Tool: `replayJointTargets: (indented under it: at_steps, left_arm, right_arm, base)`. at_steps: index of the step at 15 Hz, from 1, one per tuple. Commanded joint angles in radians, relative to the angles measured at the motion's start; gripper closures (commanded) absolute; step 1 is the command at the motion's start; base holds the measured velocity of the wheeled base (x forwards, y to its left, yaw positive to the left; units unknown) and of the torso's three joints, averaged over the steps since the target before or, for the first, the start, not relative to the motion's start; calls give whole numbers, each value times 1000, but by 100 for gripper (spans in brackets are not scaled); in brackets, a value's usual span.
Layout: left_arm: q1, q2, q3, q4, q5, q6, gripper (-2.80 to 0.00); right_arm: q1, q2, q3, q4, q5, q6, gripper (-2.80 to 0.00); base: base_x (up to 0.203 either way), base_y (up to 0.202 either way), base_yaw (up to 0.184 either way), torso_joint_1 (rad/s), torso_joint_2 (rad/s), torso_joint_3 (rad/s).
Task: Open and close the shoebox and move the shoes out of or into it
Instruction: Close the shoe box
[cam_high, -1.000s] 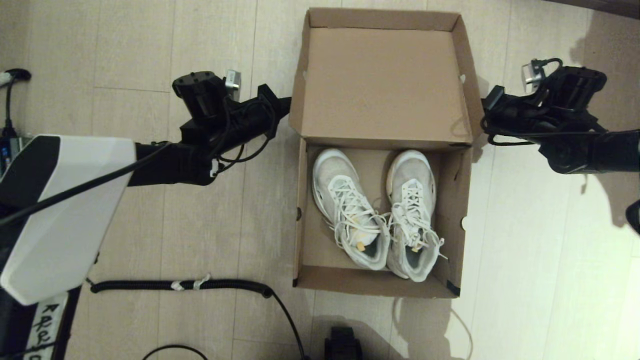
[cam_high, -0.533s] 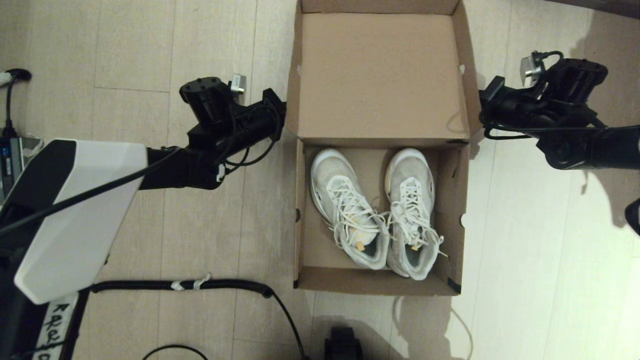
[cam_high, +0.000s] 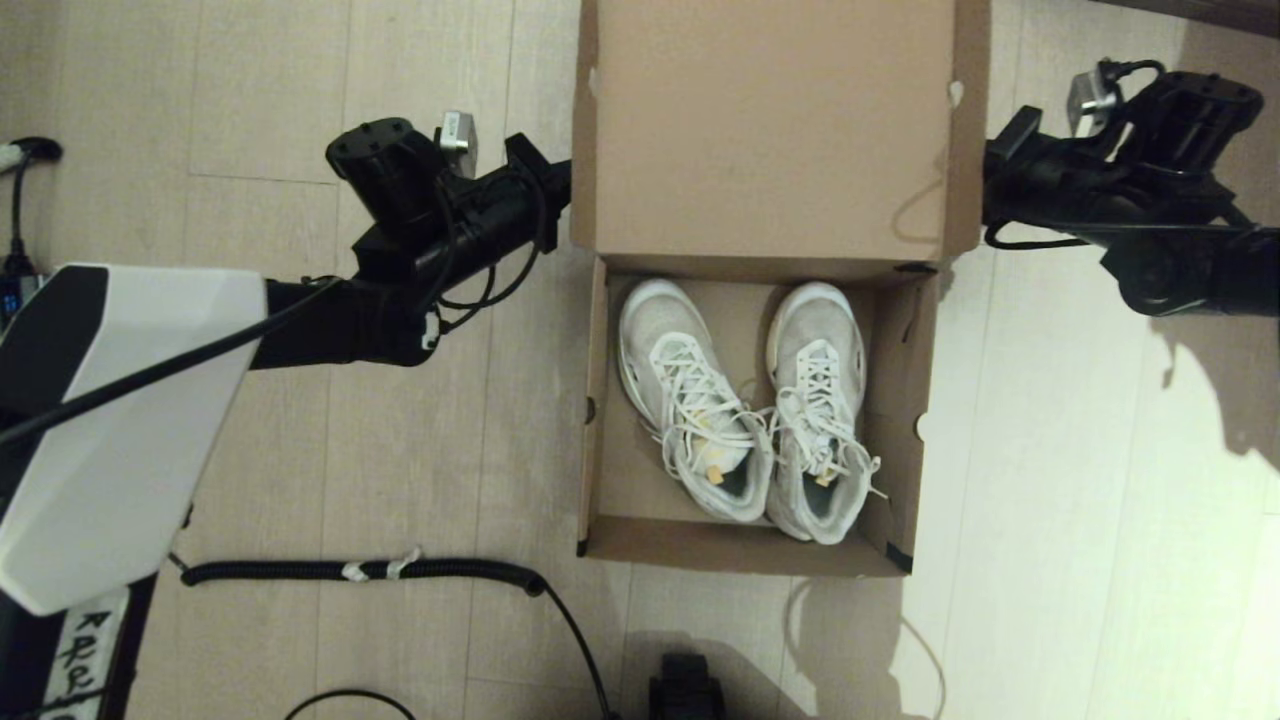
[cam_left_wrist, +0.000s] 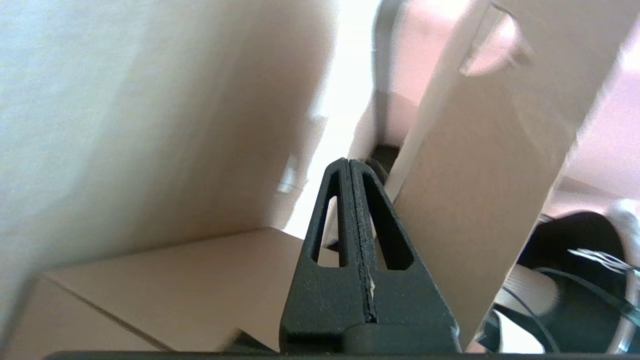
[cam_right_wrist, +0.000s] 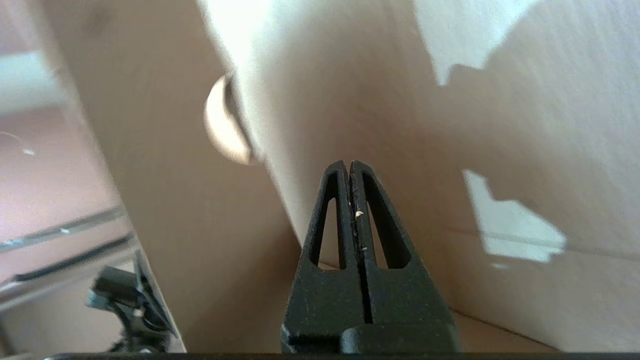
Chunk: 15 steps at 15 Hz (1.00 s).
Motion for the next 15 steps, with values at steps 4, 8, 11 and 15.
replayJointTargets:
  at_steps: [4, 8, 11, 15]
  left_arm:
    - [-10, -64, 0, -5, -16, -10, 0]
    - [-33, -88, -1, -5, -49, -10, 0]
    - [-49, -96, -1, -5, -52, -9, 0]
    - [-71, -120, -1, -6, -52, -9, 0]
  right_arm:
    - [-4, -58, -31, 0, 5, 75, 0]
    - [-15, -122, -19, 2, 14, 98, 0]
    - [-21, -164, -15, 2, 51, 131, 0]
    - [-50, -249, 46, -1, 102, 158, 0]
  base:
    - [0, 0, 0, 0, 0, 0]
    - [0, 0, 0, 0, 0, 0]
    - [0, 0, 0, 0, 0, 0]
    - [0, 0, 0, 0, 0, 0]
